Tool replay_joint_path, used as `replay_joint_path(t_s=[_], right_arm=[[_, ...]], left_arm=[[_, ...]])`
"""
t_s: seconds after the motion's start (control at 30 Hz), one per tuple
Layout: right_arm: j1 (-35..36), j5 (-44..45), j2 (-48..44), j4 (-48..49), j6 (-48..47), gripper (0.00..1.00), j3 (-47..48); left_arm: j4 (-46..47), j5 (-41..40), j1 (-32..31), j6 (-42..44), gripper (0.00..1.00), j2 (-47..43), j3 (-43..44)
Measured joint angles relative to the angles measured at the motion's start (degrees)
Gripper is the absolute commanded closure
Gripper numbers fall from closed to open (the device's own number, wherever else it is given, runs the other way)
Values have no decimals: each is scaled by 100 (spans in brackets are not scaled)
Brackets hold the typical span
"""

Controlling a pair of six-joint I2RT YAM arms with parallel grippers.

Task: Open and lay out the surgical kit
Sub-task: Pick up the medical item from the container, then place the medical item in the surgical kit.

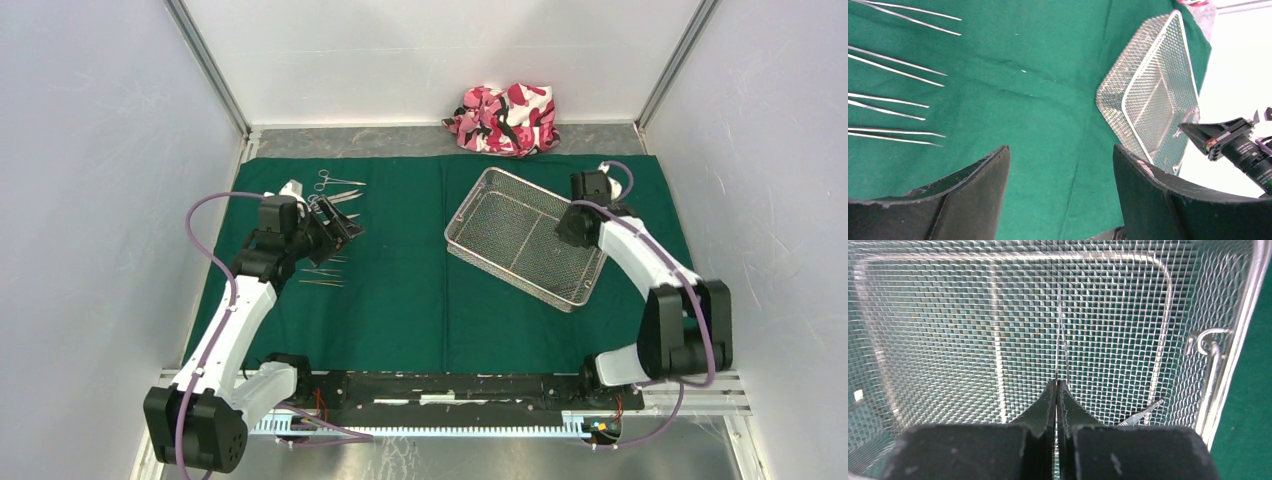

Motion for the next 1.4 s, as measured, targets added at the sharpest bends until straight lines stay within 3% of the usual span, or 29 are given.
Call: replay_joint_path(t_s=[0.17, 0.33, 0.43, 0.6, 0.7, 0.9, 1.13, 1.4], right_arm=[[-4, -496, -1093, 616, -664, 100, -306], [46, -2855, -1864, 2083, -1228, 100, -874], [415, -4297, -1912, 3342, -831, 100, -1084], [1709, -5486, -1932, 4988, 52, 100, -1128], [2221, -5823, -1921, 5928, 673, 100, -1167], [2599, -6089, -1639, 7342, 1633, 100, -1268], [2824, -6148, -1327, 7921, 2079, 100, -1292], [2931, -6144, -1152, 8129, 2216, 100, -1292]], left_arm=[[433, 876, 2, 0, 18, 4, -70], [2413, 2190, -188, -413, 18, -28, -748], [3696, 2461, -643, -780, 17, -131, -1128], [5392, 2559, -1344, -1167, 18, -146, -1178], [5963, 2559, -1574, -1263, 22, -96, -1158], [6706, 2553, -1733, -1460, 23, -70, -1187], [7213, 2540, -1902, -1624, 32, -214, -1279], [7276, 2538, -2044, -1709, 55, -140, -1279]])
